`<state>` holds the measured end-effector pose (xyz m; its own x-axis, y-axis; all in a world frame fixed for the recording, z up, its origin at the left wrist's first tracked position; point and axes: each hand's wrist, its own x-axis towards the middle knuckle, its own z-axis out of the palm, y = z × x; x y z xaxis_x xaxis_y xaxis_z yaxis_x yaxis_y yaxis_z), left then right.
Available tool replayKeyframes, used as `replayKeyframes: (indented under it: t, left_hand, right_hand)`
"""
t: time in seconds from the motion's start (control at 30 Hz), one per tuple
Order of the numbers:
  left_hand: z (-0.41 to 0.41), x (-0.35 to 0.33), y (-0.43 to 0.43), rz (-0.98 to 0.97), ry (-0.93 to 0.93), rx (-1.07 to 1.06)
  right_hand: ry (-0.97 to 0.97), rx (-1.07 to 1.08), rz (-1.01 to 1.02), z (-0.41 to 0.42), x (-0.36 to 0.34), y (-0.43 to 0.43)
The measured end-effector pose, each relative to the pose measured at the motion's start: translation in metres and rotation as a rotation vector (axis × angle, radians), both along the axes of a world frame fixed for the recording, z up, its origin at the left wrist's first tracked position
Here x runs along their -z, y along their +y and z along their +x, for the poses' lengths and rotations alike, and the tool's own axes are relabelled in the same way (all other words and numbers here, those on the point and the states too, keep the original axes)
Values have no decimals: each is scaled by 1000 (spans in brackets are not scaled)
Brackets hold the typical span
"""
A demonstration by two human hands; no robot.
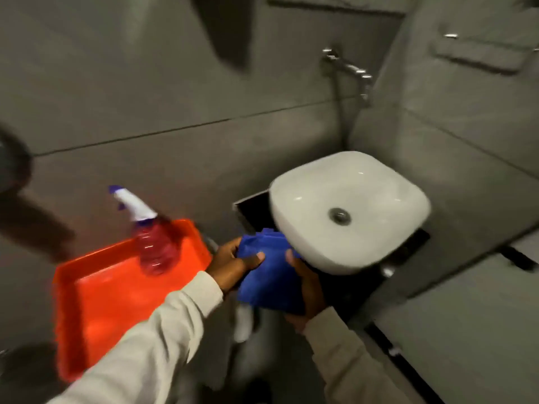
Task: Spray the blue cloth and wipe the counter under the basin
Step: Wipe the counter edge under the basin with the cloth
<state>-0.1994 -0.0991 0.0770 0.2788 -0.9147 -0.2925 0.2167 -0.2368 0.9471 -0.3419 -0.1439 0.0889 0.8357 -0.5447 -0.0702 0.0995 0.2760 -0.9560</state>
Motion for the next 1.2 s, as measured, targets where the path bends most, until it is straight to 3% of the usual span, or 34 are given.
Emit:
replayKeyframes:
  t: [0.07, 0.13, 0.23, 0.37, 0.47, 0.6, 0.67, 0.8, 0.97, 1.07, 1.2]
  left_hand:
    - [-46, -8, -32, -47, -309, 82]
    - [-90, -17, -60, -102, -494, 156]
    - [-145, -17, -93, -189, -581, 238]
    - [-178, 9, -126, -332, -973, 347]
    - [-204, 28, -161, -186, -1235, 476]
    - [-226, 41, -187, 130, -1467, 592]
    - [-230, 40, -192, 174, -1508, 534]
    - [-236, 37, -192, 178, -1541, 409]
    - [-233, 34, -193, 140, -1503, 367]
    - [-224, 34, -186, 121, -1558, 371]
    - [-212, 30, -177, 126, -1601, 384]
  right_hand:
    - [-49, 357, 441, -48, 11, -6]
    - [-97, 554, 580, -95, 27, -15]
    - [-120, 779, 482, -162, 22, -53]
    - [-77, 1120, 418, -256, 29, -118]
    - [263, 1392, 189, -313, 55, -196]
    - [627, 1236, -312, -336, 87, -277]
    - [687, 1077, -512, -332, 102, -302]
    - [934, 535, -772, -323, 133, -321]
    - [1099, 366, -1186, -337, 153, -344]
    - [1138, 336, -1179, -335, 159, -366]
    - [1138, 560, -1037, -313, 165, -332]
